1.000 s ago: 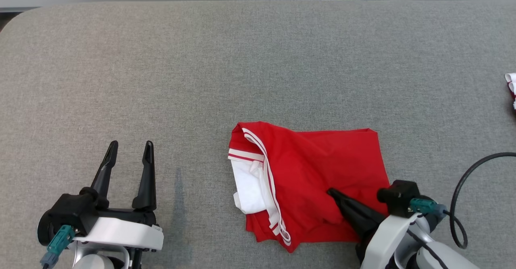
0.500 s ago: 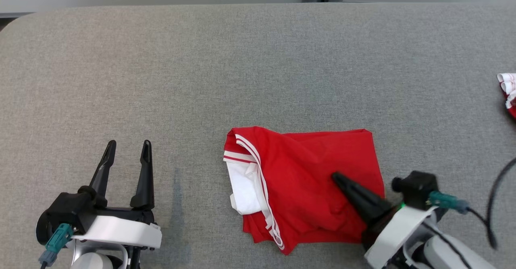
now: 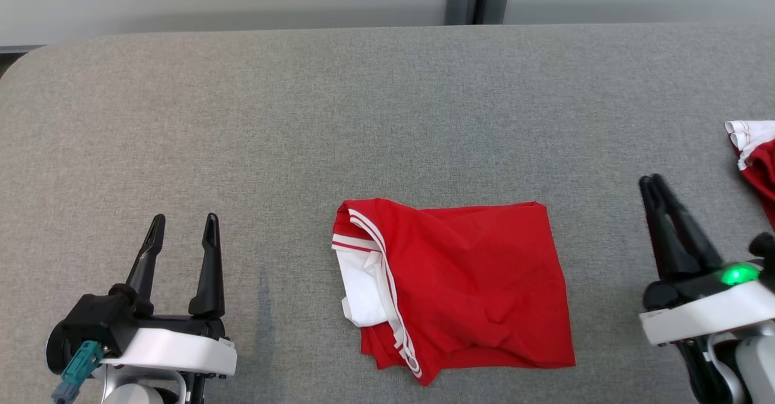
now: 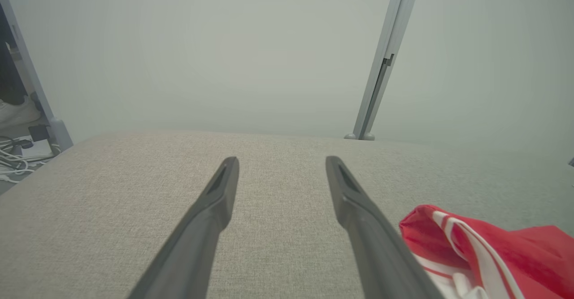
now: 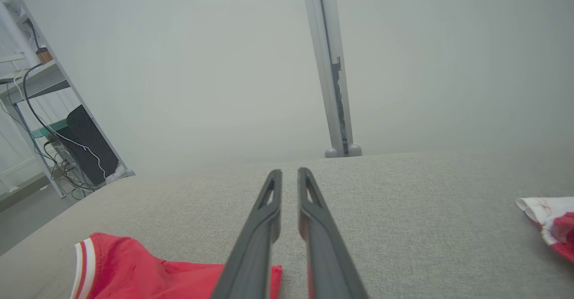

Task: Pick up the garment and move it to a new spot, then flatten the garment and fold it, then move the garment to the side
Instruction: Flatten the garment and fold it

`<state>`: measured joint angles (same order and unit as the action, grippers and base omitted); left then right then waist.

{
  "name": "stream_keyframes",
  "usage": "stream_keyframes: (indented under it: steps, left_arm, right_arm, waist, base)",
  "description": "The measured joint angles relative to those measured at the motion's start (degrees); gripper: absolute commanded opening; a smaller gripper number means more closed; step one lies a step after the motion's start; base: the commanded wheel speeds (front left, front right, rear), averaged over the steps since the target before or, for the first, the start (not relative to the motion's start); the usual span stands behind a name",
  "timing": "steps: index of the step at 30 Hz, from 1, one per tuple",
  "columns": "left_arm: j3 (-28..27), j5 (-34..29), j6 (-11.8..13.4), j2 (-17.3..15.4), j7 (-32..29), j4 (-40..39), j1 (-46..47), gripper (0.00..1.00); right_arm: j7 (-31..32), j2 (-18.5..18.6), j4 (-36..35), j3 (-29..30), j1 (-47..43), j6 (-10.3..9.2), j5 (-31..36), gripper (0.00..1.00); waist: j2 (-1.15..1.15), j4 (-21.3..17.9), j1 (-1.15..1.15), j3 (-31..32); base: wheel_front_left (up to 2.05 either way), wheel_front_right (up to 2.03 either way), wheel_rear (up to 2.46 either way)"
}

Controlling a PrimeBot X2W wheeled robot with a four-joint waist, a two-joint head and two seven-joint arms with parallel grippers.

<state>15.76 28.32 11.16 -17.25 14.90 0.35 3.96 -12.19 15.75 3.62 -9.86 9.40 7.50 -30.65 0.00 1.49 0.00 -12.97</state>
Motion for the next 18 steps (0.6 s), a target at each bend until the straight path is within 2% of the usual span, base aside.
stream_keyframes:
  steps: [1,8,18]
  left_arm:
    - [0.0,0.0,0.0,0.0,0.0,0.0,0.0,1.0]
    - [-0.1,-0.4,0.0,0.1,0.0,-0.3,-0.1,1.0]
    - [-0.5,-1.3,0.3,-0.2,0.1,-1.0,-2.1,1.0]
  right_arm:
    - [0.0,0.0,0.0,0.0,0.0,0.0,0.0,1.0]
    - [1.5,-2.3,-2.6,7.2,-2.9,-0.01,4.6,1.0]
    - [3.4,-3.5,-4.9,11.2,-7.1,-0.01,8.2,1.0]
  waist:
    - [0.0,0.0,0.0,0.0]
    - [0.0,-0.2,0.0,0.9]
    - [0.0,-0.5,0.0,3.6]
  base:
    - [0.0,0.0,0.0]
    - [0.0,0.0,0.0]
    - [0.0,0.0,0.0]
